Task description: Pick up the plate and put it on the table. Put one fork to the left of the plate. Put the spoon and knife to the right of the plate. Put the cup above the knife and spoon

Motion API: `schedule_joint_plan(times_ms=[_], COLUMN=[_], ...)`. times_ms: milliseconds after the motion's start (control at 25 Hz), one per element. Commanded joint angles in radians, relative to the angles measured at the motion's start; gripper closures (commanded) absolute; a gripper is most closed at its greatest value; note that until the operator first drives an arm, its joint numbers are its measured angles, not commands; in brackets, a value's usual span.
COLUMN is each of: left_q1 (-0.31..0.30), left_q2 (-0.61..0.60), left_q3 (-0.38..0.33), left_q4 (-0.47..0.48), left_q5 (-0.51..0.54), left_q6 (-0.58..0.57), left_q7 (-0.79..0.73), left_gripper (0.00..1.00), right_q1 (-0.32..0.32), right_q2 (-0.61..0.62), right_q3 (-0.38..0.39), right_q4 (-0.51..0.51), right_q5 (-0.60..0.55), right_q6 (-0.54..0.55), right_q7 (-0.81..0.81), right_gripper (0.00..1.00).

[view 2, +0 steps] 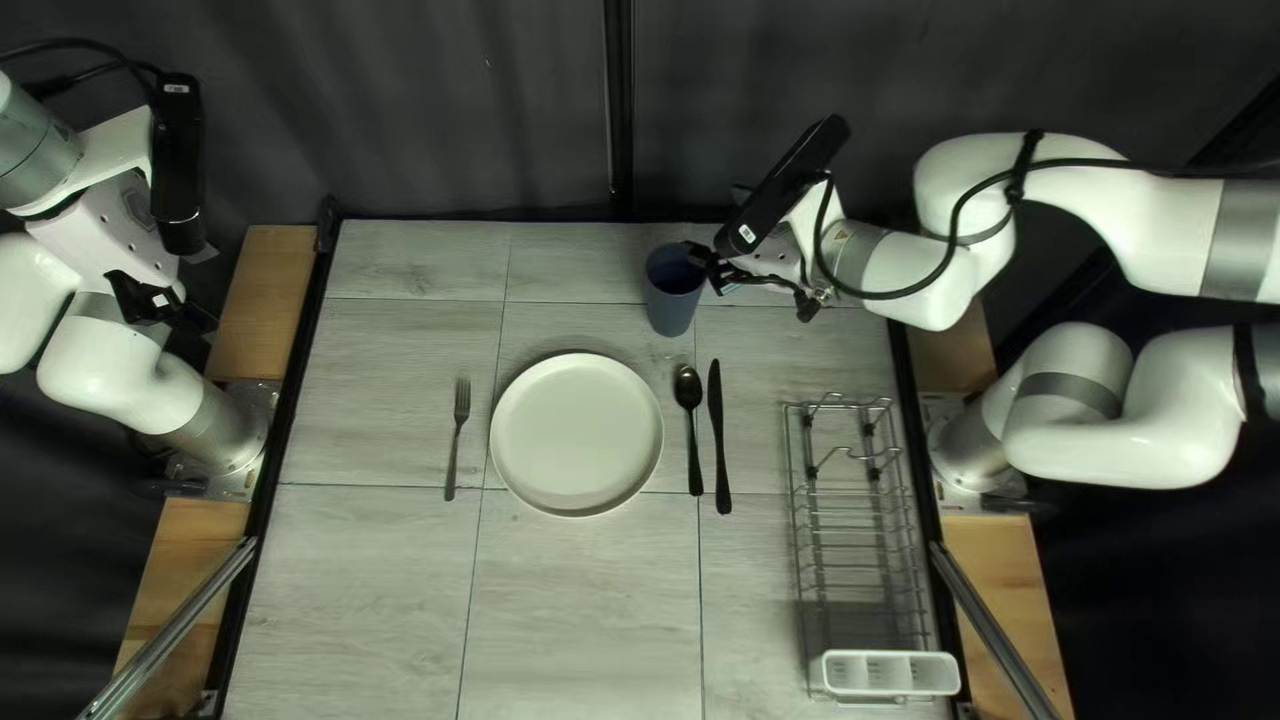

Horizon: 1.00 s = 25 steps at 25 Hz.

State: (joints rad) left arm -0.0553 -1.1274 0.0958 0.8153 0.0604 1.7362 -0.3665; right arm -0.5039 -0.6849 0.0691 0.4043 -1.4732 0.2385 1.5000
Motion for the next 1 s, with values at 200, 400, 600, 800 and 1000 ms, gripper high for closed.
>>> schedule_joint_plan(times_ms=[200, 400, 600, 800, 1000], left_q1=[0.000, 0.000, 0.000, 0.000, 0.000], left_q2=[0.000, 0.000, 0.000, 0.000, 0.000], left_q3=[0.000, 0.000, 0.000, 0.000, 0.000], left_q4=[0.000, 0.000, 0.000, 0.000, 0.000], left_q5=[0.000, 0.000, 0.000, 0.000, 0.000], left_q6=[0.000, 0.000, 0.000, 0.000, 0.000], left_q7=[0.000, 0.000, 0.000, 0.000, 0.000], left_gripper=[0.00, 0.00, 0.00, 0.00, 0.00], right_q1=[-0.001, -0.001, 0.046, 0.445, 0.493], right_q2=[-0.001, -0.001, -0.030, -0.084, -0.074], right_q3=[0.000, 0.000, -0.051, -0.291, -0.292], right_q4=[0.000, 0.000, -0.044, 0.051, 0.112], right_q5=[0.003, 0.003, 0.112, 0.614, 0.694], right_q6=[-0.001, -0.001, -0.006, 0.300, 0.383], right_q7=[-0.003, -0.003, -0.125, -0.687, -0.768], right_gripper=[0.00, 0.00, 0.00, 0.00, 0.00])
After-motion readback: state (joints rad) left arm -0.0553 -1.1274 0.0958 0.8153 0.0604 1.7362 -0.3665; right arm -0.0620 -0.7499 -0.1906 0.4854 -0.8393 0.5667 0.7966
